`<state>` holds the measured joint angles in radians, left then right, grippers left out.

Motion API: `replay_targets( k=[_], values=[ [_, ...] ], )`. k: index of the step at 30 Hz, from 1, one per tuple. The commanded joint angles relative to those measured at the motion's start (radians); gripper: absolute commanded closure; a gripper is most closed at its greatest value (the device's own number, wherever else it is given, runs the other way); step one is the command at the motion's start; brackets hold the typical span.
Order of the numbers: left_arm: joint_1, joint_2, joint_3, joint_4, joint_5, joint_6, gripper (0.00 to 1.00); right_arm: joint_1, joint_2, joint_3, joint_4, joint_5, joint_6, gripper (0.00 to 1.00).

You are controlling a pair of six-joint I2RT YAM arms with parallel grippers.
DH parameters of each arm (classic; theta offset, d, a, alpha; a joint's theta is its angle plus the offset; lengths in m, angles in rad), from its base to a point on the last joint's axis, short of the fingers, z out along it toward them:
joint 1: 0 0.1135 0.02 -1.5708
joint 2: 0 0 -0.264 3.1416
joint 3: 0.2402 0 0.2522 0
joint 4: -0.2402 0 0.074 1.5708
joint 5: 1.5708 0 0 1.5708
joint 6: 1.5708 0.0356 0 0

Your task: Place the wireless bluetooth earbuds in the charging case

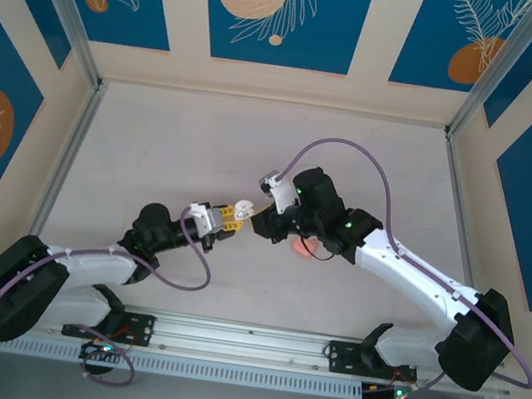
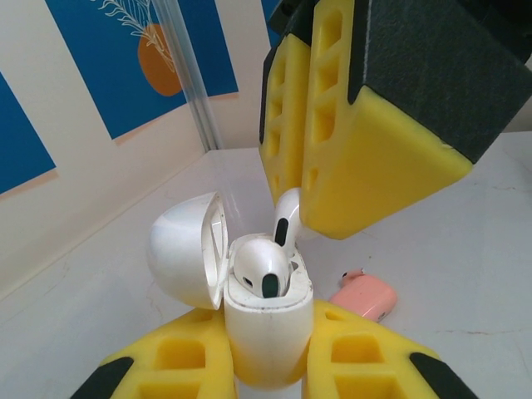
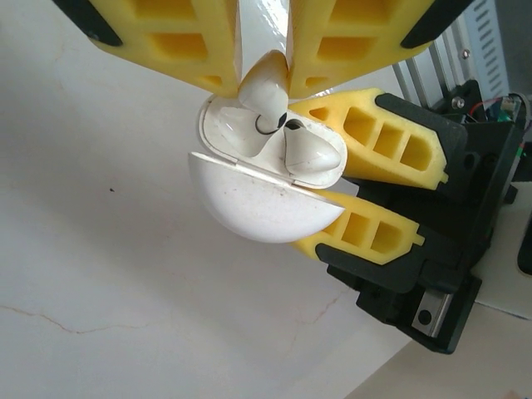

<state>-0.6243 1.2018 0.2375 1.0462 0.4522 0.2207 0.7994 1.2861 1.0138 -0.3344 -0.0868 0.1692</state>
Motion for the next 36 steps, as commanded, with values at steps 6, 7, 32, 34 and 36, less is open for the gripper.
replay_targets(
  k=[6,7,32,34,36],
  values=[
    [-0.011,-0.032,0.02,-0.024,0.098,0.01,0.85,0.009,0.034,0.073,-0.135,-0.037,-0.175,0.8],
    [-0.01,-0.033,0.021,-0.026,0.105,0.008,0.85,0.009,0.036,0.077,-0.145,-0.037,-0.19,0.8],
    [-0.01,-0.046,0.04,-0.066,0.183,-0.014,0.84,0.02,0.085,0.158,-0.228,-0.009,-0.334,0.79],
    [-0.011,-0.046,0.042,-0.067,0.189,-0.018,0.84,0.021,0.084,0.162,-0.231,-0.009,-0.338,0.79],
    [-0.011,-0.046,0.042,-0.068,0.192,-0.02,0.84,0.021,0.083,0.164,-0.23,-0.011,-0.341,0.78]
  ],
)
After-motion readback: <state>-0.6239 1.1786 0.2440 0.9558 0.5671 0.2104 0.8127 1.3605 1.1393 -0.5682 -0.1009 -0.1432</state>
